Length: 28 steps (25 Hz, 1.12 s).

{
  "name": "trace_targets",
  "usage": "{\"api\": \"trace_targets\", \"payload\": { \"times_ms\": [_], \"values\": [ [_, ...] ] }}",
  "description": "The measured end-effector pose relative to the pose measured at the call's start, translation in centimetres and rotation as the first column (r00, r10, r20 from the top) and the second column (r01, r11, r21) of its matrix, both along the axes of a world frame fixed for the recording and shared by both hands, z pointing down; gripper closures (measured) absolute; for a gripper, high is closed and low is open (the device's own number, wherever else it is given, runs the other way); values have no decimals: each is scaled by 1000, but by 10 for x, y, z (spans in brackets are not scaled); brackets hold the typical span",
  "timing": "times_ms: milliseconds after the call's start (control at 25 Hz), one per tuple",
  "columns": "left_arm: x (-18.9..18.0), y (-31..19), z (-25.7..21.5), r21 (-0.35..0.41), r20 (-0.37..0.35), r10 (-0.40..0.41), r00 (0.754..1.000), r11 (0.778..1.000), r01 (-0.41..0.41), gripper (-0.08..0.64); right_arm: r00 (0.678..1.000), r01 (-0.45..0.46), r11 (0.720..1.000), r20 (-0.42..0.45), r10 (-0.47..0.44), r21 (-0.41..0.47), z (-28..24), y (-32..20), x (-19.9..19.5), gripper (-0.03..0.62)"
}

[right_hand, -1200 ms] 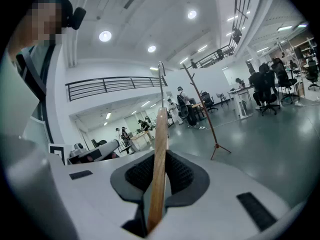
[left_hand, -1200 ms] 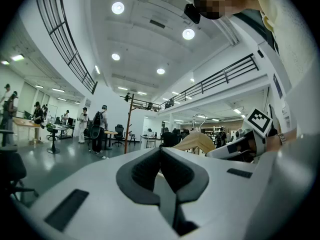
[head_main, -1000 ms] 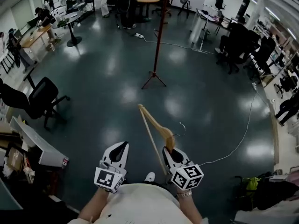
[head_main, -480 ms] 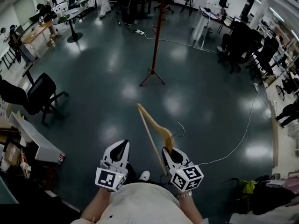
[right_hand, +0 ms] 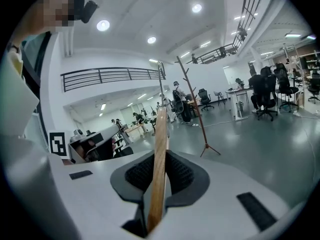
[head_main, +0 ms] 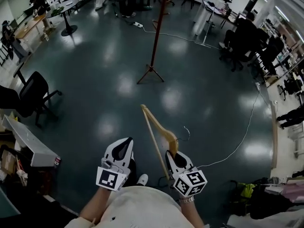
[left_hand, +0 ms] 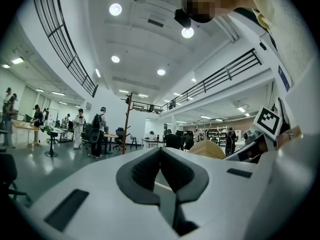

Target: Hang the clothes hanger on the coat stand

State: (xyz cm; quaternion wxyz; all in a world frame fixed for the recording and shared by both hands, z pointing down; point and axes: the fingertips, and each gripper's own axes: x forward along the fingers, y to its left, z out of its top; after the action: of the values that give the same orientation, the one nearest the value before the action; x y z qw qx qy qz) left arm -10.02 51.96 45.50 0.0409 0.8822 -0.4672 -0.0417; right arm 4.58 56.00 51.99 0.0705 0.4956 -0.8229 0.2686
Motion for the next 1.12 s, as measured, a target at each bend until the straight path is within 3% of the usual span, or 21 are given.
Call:
{"api": "trace_targets", "payload": {
  "times_ms": [520, 800, 1120],
  "values": [
    [-15, -147, -9, 32, -54, 78, 996, 997, -76, 548, 999, -49, 999, -11, 49, 20, -13, -146, -31, 523],
    [-26, -196, -13, 44, -59, 105, 993, 994, -103, 548, 999, -45, 999, 1, 45, 22, -15, -197, -52, 523],
    [-10, -233, -9, 39, -36, 102, 994, 994, -101, 548, 999, -24, 1000, 31, 24, 0, -3, -247, -41, 523]
  ]
}}
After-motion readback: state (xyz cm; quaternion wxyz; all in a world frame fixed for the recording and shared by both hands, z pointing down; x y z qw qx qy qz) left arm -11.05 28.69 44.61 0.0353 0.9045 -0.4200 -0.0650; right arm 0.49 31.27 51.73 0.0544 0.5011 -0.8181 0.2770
